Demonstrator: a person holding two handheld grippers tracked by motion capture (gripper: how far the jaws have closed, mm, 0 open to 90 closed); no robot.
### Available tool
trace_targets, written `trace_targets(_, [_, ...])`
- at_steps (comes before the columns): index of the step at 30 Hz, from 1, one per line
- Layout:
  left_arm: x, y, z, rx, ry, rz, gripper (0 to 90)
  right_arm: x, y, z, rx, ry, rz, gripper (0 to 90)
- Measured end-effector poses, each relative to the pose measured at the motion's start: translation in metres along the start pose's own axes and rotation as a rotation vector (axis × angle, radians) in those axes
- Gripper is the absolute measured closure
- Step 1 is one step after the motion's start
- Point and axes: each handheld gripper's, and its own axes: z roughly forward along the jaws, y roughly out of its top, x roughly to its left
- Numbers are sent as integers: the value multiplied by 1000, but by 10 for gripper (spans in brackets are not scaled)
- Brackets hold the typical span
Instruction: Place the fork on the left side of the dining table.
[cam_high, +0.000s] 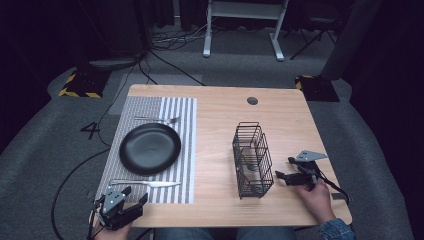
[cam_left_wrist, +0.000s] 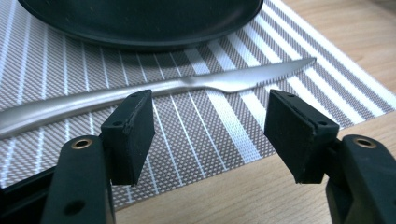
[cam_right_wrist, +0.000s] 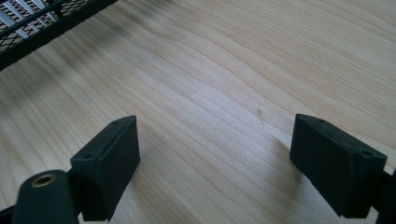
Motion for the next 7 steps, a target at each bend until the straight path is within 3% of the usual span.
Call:
trace_targets(2, [-1,-1,5,40,7,24,315,0,0,0,0,0,0,161])
trace_targets(5, [-5,-5,10,21,19,98,261,0,0,0,0,0,0,161])
trace_targets(7, [-5,-6,10,13,17,102,233,0,0,0,0,0,0,161])
